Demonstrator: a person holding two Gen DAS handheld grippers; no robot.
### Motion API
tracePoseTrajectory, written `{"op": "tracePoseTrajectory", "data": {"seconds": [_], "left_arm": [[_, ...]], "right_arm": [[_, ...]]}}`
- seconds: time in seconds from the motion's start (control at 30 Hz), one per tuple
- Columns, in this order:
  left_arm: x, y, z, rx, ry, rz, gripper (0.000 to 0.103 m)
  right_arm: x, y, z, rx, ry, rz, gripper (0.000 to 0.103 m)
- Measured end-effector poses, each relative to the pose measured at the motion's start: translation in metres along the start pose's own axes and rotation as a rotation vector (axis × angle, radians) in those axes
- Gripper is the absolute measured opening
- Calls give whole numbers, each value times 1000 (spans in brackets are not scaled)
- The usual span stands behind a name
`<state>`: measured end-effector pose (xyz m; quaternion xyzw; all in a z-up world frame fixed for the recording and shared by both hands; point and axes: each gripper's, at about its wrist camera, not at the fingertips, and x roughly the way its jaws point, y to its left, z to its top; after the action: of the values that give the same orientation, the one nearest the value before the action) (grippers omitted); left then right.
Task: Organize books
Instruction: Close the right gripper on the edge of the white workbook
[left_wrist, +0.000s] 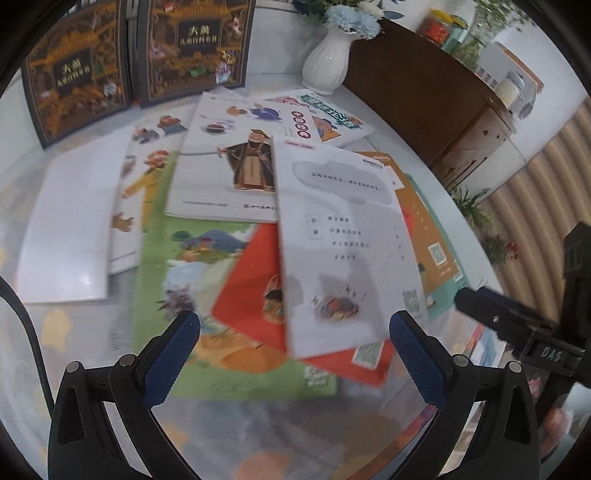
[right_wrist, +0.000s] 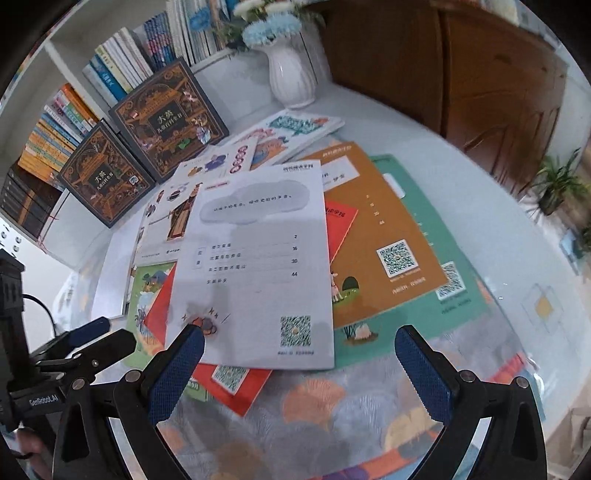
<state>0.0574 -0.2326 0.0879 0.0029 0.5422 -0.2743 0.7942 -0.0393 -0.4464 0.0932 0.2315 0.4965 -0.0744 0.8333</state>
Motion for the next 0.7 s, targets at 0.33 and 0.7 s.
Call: {"op": "tracePoseTrajectory", "data": {"seconds": [0.33, 0.7], "left_arm": [[36, -1, 5, -58, 39, 17, 89], [45, 6, 6, -91, 52, -45, 89]], "right_arm": [[35, -10, 19, -88, 91, 23, 67], [57, -11, 27, -108, 143, 43, 57]]}}
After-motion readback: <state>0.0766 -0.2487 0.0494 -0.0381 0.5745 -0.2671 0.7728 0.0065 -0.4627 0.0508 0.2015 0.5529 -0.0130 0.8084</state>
